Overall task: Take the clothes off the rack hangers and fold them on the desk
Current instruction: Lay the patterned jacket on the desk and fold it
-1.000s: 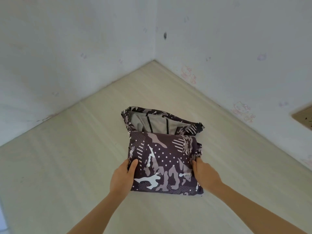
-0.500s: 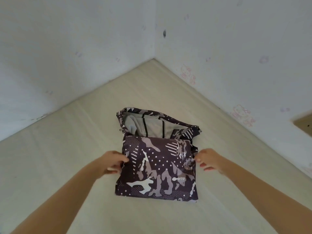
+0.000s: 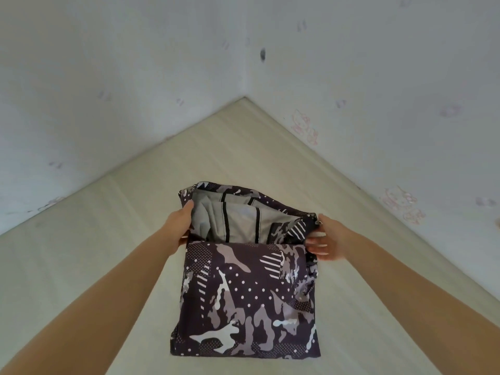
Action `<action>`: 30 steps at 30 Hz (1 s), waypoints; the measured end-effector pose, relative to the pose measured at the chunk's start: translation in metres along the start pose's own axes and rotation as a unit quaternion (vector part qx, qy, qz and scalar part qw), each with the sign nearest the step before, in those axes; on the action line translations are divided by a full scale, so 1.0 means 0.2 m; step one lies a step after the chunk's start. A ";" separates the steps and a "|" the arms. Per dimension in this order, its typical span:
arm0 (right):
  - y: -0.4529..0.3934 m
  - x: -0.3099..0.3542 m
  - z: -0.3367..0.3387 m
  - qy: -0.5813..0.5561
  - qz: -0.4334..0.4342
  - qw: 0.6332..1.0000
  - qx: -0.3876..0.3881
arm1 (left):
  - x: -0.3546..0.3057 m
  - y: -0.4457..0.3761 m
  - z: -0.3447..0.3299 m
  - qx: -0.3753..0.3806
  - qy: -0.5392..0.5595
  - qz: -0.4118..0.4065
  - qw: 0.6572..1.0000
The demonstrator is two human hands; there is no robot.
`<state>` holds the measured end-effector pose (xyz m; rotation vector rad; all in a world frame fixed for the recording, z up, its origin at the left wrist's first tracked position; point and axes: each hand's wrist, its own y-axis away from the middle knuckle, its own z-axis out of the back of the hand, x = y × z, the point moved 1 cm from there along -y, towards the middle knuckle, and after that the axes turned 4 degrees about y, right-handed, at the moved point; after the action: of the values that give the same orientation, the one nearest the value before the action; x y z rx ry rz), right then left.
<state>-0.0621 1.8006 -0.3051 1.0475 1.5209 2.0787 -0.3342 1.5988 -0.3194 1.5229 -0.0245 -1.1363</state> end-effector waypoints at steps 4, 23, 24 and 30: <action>-0.03 0.13 -0.05 -0.032 0.149 0.988 -0.025 | -0.11 -0.01 -0.06 0.041 -0.002 -0.096 0.994; -0.01 0.43 -0.04 -0.058 0.009 0.990 0.131 | -0.43 -0.05 -0.08 0.115 0.003 0.071 0.991; -0.01 0.46 -0.06 -0.009 -0.005 0.992 0.125 | -0.45 -0.06 -0.09 0.124 -0.019 0.089 0.988; -0.06 0.55 -0.11 0.114 -0.056 0.984 0.127 | -0.49 -0.05 -0.14 0.169 -0.111 0.059 0.978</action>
<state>-0.1521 1.8637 -0.2816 0.8029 1.9528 2.0207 -0.3729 1.6802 -0.2698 1.6574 -0.4751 -1.2449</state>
